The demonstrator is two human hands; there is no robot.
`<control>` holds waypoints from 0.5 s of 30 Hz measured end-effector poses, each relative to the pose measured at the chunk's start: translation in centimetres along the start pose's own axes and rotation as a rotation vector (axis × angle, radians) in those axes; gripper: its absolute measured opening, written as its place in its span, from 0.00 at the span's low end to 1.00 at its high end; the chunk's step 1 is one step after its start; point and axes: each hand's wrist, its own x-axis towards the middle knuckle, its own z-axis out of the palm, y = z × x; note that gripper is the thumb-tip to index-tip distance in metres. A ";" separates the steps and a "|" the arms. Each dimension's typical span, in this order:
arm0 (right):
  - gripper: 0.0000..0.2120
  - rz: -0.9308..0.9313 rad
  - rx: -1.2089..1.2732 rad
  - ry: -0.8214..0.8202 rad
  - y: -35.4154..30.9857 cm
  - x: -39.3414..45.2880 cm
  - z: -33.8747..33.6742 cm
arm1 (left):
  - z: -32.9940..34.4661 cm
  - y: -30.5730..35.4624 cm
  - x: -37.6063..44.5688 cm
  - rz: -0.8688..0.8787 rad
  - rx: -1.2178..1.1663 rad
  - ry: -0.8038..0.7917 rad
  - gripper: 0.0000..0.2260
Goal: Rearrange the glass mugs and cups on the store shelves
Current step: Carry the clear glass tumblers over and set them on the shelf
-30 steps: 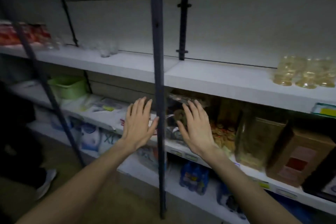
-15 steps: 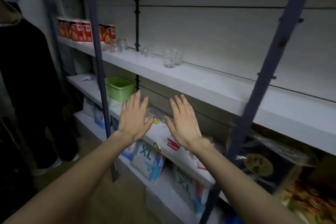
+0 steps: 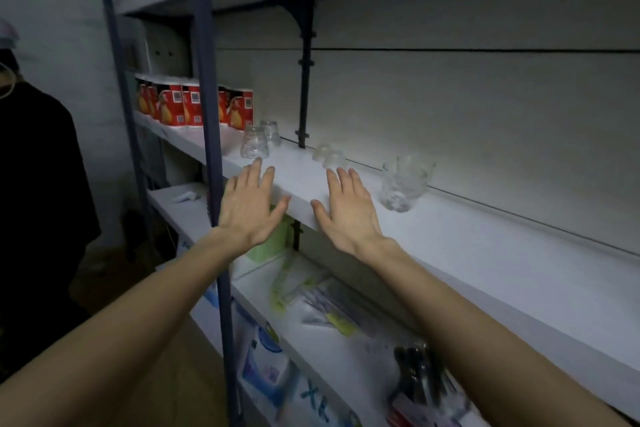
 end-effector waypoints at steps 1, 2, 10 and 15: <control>0.33 0.025 -0.001 -0.021 0.0 1.8 0.5 | 0.5 -0.8 1.6 -0.002 0.000 -0.004 0.32; 0.33 0.052 0.002 -0.041 0.0 3.6 1.1 | 1.1 -1.5 3.3 -0.002 -0.003 -0.007 0.32; 0.33 0.058 -0.037 -0.071 -2.5 18.1 6.9 | 6.3 -8.4 16.4 -0.019 -0.030 -0.049 0.37; 0.31 0.058 -0.099 -0.139 -3.5 27.3 10.0 | 8.7 -12.6 23.1 -0.048 -0.128 -0.084 0.39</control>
